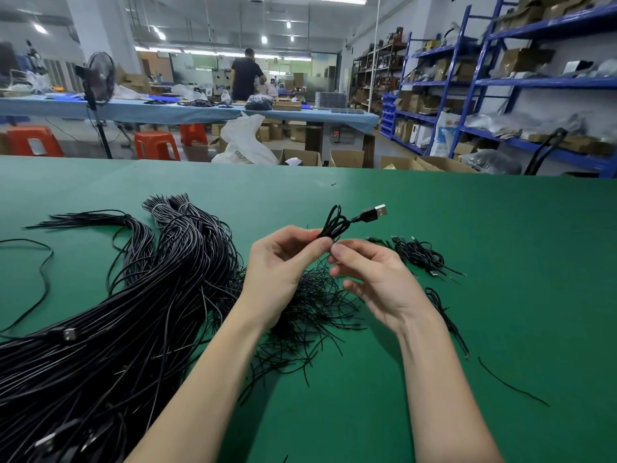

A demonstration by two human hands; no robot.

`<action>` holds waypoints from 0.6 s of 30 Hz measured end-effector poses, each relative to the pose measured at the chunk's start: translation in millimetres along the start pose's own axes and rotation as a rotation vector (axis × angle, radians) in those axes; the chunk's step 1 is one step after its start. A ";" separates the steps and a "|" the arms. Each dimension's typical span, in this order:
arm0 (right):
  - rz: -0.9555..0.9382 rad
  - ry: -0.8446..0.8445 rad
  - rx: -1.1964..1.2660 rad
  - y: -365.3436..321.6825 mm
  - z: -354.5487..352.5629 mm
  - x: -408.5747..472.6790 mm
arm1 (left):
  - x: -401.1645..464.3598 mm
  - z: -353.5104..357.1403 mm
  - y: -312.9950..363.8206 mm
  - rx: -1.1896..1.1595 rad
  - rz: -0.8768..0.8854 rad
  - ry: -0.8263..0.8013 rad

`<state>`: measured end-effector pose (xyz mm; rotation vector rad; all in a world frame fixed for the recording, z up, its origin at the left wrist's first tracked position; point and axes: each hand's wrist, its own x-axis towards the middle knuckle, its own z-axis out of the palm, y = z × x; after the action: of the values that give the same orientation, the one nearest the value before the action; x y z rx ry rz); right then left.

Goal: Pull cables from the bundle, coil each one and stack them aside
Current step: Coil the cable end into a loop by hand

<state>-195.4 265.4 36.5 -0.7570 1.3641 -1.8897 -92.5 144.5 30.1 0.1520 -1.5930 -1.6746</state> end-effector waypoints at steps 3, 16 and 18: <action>0.159 -0.037 0.224 0.4 2.8 -0.9 | 0.9 -2.3 2.2 0.013 0.046 -0.038; 0.389 -0.245 0.691 16.2 -3.0 1.1 | 1.8 -9.6 4.9 0.176 0.144 -0.152; 0.388 -0.257 0.724 18.6 -2.8 0.5 | 1.9 -10.2 6.2 0.187 0.148 -0.164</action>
<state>-194.4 262.5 17.9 -0.3162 0.5393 -1.7148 -85.0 136.1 34.3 -0.0093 -1.8374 -1.4542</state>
